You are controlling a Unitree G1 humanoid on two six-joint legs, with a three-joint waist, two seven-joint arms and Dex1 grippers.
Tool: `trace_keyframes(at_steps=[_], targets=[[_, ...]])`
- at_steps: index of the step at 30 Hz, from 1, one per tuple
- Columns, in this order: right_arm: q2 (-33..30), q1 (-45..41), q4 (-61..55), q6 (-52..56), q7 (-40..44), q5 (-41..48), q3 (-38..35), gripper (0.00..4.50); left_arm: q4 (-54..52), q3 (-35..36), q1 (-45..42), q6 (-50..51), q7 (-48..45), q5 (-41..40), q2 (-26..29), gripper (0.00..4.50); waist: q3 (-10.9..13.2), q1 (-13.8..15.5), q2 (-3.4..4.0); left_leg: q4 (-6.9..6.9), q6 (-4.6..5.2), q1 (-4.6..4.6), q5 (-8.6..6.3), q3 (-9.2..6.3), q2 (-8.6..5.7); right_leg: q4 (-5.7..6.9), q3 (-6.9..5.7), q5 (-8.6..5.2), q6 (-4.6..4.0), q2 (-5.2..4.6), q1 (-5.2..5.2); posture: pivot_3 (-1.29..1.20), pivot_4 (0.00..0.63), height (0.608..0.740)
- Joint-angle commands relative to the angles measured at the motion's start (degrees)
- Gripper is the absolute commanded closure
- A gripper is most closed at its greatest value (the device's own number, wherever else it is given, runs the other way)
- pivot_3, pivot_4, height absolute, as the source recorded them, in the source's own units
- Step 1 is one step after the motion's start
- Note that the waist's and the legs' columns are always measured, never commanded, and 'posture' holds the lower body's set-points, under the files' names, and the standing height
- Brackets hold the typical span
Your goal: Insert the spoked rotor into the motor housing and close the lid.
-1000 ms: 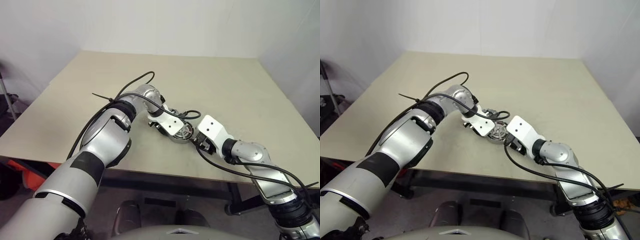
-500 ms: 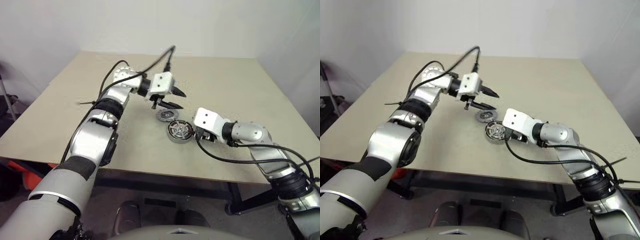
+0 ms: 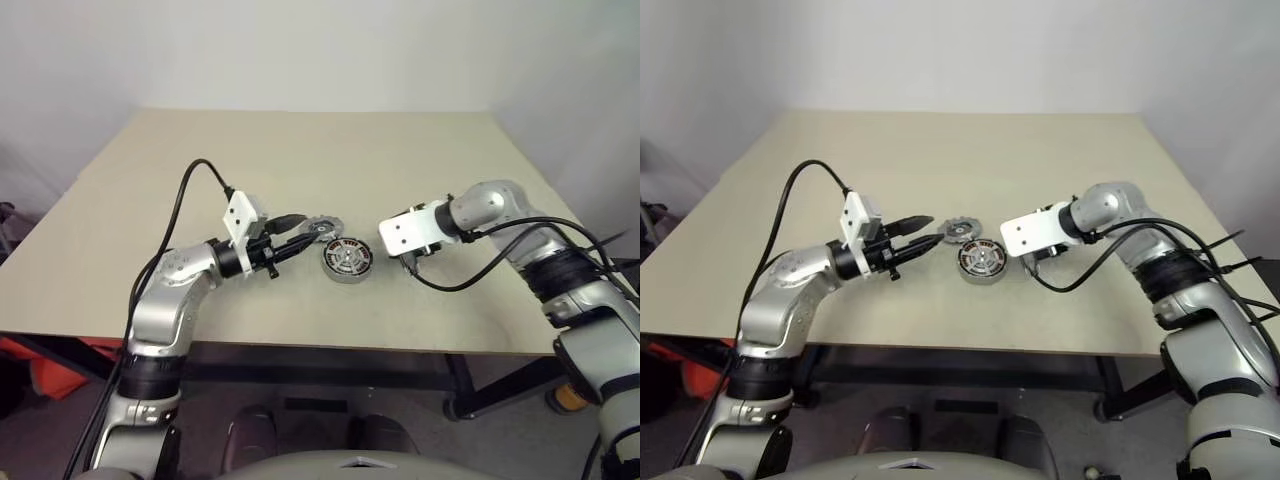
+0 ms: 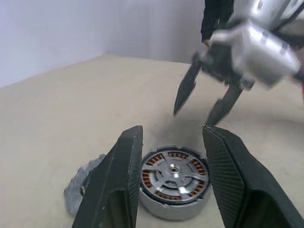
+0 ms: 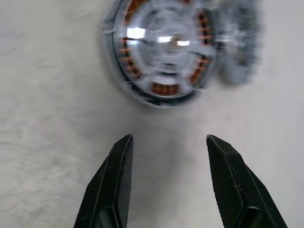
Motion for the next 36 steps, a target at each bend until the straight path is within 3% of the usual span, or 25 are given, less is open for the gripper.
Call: trace_keyframes(at_steps=[1,9,24,28,36], targets=[[1.48,-3.66,3.25,-4.72,0.13,-1.17,-0.05,1.77,-3.6,1.2,1.65,1.91,3.15,-2.57,0.93,2.42,0.0,-0.19,0.0,0.04,0.01,-0.02,-0.01,0.0,0.0,0.0,0.0,0.0,0.0,0.0,0.0,0.0,0.0,0.74],[5.36,-5.03,6.43,-7.61,-0.86,-3.66,0.29,1.77,0.45,0.28,7.75,-0.31,8.34,-3.1,-0.31,2.42,0.0,-1.38,0.0,0.4,0.34,-0.24,-0.21,-0.01,0.0,-0.01,0.0,0.11,-0.18,0.1,-0.04,0.0,0.0,0.74],[8.5,-7.22,13.69,-12.97,-2.68,-8.84,2.52,1.77,7.39,-1.41,4.93,-3.71,11.55,-2.96,-2.6,2.42,0.0,-1.44,0.0,0.43,0.39,-0.24,-0.24,-0.01,0.0,-0.02,0.01,0.11,-0.18,0.1,-0.04,0.0,0.0,0.74],[9.46,-8.39,16.17,-15.34,-3.92,-9.86,2.84,2.68,7.35,-1.68,4.97,-4.12,12.68,-2.77,-2.74,2.37,0.0,-1.44,0.0,0.43,0.39,-0.24,-0.24,-0.01,0.0,-0.02,0.01,0.11,-0.18,0.1,-0.04,0.0,0.0,0.74],[11.36,-11.93,22.65,-19.06,-7.87,-13.21,3.71,2.68,6.67,-1.67,5.74,-4.33,13.94,-2.99,-2.35,2.37,0.0,-1.57,-0.01,0.44,0.39,-0.22,-0.24,-0.01,0.0,0.0,0.01,0.1,-0.17,0.11,-0.04,0.0,0.0,0.74]])
